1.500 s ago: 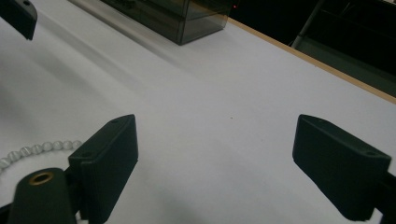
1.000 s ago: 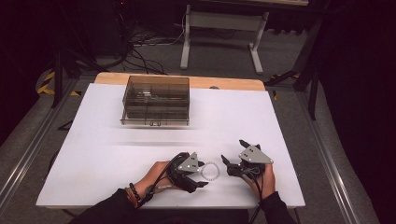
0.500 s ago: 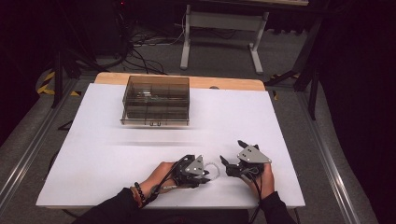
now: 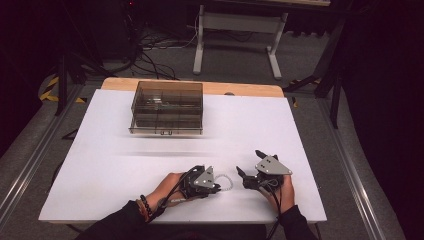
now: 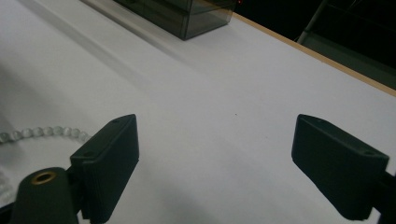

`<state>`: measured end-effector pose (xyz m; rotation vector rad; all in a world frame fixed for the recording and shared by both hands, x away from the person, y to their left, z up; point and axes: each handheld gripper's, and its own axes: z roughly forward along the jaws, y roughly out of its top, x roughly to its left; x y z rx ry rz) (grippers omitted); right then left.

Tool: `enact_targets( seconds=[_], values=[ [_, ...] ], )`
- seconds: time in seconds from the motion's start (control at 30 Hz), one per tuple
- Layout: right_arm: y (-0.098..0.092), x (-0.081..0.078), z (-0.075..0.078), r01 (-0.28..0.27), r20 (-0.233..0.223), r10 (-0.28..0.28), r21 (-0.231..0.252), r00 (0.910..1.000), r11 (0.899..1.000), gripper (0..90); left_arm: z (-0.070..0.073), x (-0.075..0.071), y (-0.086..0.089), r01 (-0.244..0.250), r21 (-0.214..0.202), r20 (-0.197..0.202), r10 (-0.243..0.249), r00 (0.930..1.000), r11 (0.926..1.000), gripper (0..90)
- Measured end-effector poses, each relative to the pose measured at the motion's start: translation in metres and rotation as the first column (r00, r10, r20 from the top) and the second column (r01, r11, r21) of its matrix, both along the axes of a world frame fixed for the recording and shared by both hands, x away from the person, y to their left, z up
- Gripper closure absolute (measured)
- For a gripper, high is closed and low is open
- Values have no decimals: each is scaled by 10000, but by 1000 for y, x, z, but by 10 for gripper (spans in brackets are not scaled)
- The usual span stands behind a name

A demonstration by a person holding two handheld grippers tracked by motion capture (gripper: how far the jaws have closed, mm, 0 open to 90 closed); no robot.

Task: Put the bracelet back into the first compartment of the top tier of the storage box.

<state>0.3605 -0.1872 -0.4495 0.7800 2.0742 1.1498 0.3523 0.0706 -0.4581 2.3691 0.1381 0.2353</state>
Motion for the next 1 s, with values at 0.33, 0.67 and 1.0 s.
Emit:
enact_targets(
  seconds=[0.33,0.67,1.0],
  values=[
    [-1,0,1,36,71,-37,106,10000,9999,156,6,2,15,-792,-760,674,844,9942,9940,860],
    [-5,0,4,103,219,-110,279,9997,9996,154,17,2,27,-1364,-1413,938,1505,9842,9805,860],
    [-9,2,6,243,243,-261,702,9994,9972,101,24,5,37,-1601,-1958,965,1814,9787,9675,861]
  ],
)
